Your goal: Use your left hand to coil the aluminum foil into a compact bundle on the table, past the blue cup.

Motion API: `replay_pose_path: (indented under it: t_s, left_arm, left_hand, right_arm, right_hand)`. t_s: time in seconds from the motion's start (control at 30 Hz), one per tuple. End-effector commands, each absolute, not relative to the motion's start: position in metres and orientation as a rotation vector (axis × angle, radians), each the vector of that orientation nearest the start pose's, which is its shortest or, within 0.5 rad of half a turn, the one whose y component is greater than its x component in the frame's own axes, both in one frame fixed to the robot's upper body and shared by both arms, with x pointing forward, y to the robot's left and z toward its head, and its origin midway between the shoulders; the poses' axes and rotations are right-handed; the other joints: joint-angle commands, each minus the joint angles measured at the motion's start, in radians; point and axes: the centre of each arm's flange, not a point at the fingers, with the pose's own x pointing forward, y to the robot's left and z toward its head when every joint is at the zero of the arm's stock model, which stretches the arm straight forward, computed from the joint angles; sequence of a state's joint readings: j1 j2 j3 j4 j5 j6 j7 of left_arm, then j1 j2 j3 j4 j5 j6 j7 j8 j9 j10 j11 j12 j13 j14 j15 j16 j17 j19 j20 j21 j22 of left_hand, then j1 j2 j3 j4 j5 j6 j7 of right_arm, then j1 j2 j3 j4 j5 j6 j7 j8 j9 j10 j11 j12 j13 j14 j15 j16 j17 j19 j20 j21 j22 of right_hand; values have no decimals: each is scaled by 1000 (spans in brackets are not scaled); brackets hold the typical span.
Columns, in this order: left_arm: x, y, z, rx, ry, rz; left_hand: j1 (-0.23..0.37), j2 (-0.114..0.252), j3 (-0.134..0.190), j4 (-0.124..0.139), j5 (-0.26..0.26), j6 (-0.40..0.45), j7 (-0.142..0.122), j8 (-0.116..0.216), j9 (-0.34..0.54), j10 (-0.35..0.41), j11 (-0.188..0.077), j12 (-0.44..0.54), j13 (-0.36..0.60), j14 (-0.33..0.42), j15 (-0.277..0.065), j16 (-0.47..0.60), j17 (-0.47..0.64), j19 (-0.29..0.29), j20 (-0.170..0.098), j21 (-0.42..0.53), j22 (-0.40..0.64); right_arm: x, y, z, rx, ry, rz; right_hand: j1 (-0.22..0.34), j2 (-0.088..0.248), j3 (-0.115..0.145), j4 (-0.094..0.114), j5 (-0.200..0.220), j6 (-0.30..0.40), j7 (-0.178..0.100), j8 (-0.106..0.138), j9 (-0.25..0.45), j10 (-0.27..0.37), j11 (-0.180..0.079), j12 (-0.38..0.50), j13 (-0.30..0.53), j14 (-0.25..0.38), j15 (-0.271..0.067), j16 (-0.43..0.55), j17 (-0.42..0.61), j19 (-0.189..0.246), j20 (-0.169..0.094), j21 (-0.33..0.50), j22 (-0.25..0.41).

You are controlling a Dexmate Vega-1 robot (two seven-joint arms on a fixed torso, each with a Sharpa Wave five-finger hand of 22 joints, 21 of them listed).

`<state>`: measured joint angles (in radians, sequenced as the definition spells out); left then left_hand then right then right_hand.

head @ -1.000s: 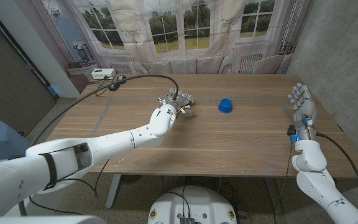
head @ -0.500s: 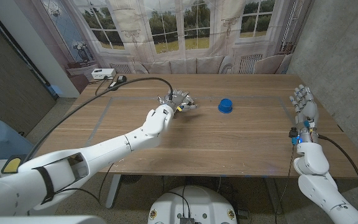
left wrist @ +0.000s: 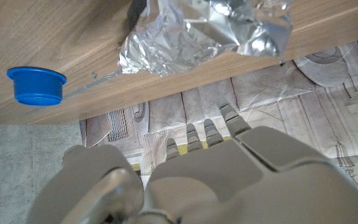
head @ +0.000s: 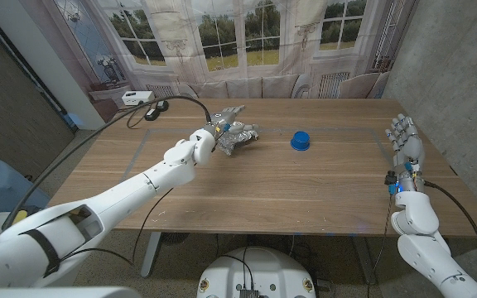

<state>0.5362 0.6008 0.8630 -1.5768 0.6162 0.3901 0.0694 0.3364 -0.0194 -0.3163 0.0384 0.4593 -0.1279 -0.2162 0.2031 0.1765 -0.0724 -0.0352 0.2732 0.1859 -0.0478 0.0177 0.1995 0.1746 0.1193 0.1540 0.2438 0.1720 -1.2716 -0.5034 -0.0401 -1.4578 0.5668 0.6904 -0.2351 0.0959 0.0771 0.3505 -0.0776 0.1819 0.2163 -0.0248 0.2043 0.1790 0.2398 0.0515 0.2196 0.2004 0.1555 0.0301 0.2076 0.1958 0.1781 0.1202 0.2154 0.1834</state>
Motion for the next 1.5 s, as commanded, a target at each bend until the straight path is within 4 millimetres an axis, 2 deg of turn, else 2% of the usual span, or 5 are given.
replay_pose_path:
  t_s: [0.03, 0.77, 1.07, 1.17, 1.5]
  left_arm:
    - [668, 153, 32, 1573, -555, 84]
    - [705, 163, 4, 1719, -602, 194]
    - [726, 141, -20, 1871, -441, 138]
    - [734, 138, -24, 1890, -396, 95]
    - [734, 128, -30, 1955, -522, 83]
  left_hand:
    - [18, -6, -7, -4, 3, -15, 3, -7, 2, -2, -10, -9, 2, 6, -4, -4, 2, 15, -20, -3, 2]
    - [206, -55, -20, -73, 118, -69, 88, -22, 8, 35, -65, -59, 7, 90, -135, -24, -1, 273, -240, -17, 0]
    - [79, -80, -34, 32, 42, -385, 64, -31, 11, -345, 50, -98, 12, -279, 91, -34, 6, -258, 44, -77, 9]
    - [51, -87, -34, 53, 40, -461, 97, -26, 12, -416, 104, -88, 15, -368, 129, -28, 9, -371, 55, -71, 12]
    - [123, -115, -22, 39, -33, -119, 104, 50, 9, -36, 16, 31, 13, 13, -3, 32, 2, 123, -57, 61, 7]
  right_arm:
    - [526, -415, -105, 157, -853, -262]
    - [523, -406, -97, 123, -831, -264]
    - [517, -404, -96, 116, -822, -267]
    - [517, -404, -95, 110, -816, -266]
    - [514, -407, -92, 95, -817, -275]
  right_hand:
    - [-6, 2, 6, 2, 5, 12, -4, -2, 5, 11, -1, -5, 3, 12, 1, 10, 1, 8, 3, 0, 3]
    - [-15, 3, 6, 10, 5, 44, 10, 3, 5, 73, 26, 13, 4, 64, 8, 25, 4, 10, 3, 0, 3]
    - [-23, 0, 4, 15, 4, 88, 25, 12, 6, 142, 50, 31, 5, 131, 14, 42, 4, 29, -4, 6, 3]
    - [-25, -1, 4, 17, 4, 102, 32, 14, 6, 169, 57, 38, 6, 152, 17, 47, 3, 32, -5, 7, 3]
    - [-31, 0, 3, 22, 4, 134, 45, 20, 6, 204, 62, 46, 7, 178, 16, 51, 4, 35, -6, 6, 3]
